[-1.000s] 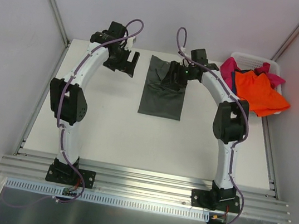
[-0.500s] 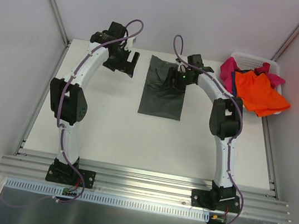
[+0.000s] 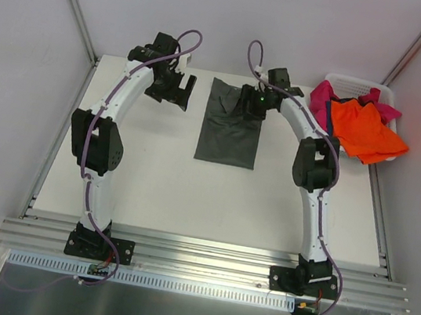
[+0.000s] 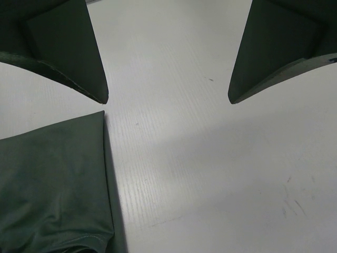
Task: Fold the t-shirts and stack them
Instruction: Fold the folded rectangular tshirt in 1/3 of the way
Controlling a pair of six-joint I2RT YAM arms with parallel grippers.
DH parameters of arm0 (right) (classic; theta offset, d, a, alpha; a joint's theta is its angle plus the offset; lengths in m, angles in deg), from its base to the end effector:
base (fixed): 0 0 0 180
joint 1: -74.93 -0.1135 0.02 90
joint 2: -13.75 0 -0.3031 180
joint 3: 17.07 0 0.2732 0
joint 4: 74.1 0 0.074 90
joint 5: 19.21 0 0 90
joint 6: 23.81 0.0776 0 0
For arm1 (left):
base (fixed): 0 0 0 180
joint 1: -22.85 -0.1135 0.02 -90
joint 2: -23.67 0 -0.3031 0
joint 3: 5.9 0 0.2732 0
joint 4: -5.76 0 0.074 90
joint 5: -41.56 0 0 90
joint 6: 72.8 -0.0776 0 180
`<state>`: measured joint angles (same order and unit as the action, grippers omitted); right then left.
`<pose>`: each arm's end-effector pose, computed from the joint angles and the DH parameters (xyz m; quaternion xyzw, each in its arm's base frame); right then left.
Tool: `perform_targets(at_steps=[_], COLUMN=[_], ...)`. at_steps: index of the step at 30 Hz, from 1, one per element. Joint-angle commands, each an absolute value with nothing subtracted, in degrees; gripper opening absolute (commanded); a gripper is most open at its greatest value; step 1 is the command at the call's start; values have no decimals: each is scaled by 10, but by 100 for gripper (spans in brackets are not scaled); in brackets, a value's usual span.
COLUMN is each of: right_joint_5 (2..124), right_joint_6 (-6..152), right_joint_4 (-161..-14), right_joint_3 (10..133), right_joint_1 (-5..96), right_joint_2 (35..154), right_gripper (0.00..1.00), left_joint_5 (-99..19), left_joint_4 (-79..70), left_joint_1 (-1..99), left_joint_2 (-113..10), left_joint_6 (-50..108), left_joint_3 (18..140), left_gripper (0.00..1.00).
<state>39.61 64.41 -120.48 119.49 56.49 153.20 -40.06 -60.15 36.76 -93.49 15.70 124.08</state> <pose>0.5705 0.2326 0.1904 -0.2506 0.8726 0.2979 0.2952 0.4975 -0.1349 0.3232 0.1498 0.9344 -0.1030 0.3064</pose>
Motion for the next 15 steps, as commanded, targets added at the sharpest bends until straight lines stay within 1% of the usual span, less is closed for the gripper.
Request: perform_targets(at_steps=[1,5,8,13,15], right_joint_5=[461,510,505,466,447], right_joint_6=[612,582,576,578,580], right_joint_4=[-1177,-1152,-1160,-1175,-1182], right_joint_3=[1296,1330,1335,1270,1226], right_joint_1=[588,604,609,603,601], right_joint_2=[1537,1538,1531,1466,1432], right_gripper=[68,69,69,69,69], left_joint_5=[-409,-402,-397,-382,-365], left_joint_4=[-607,-607,-608,-607,-607], left_joint_1=[370,370,370,370,370], left_joint_2=[-931,-930,-933,-937,-944], left_joint_6=[161,161,161,162,160], left_joint_3=[1231,1227,1228,1239,1248], left_gripper=[99,100,99,99,99])
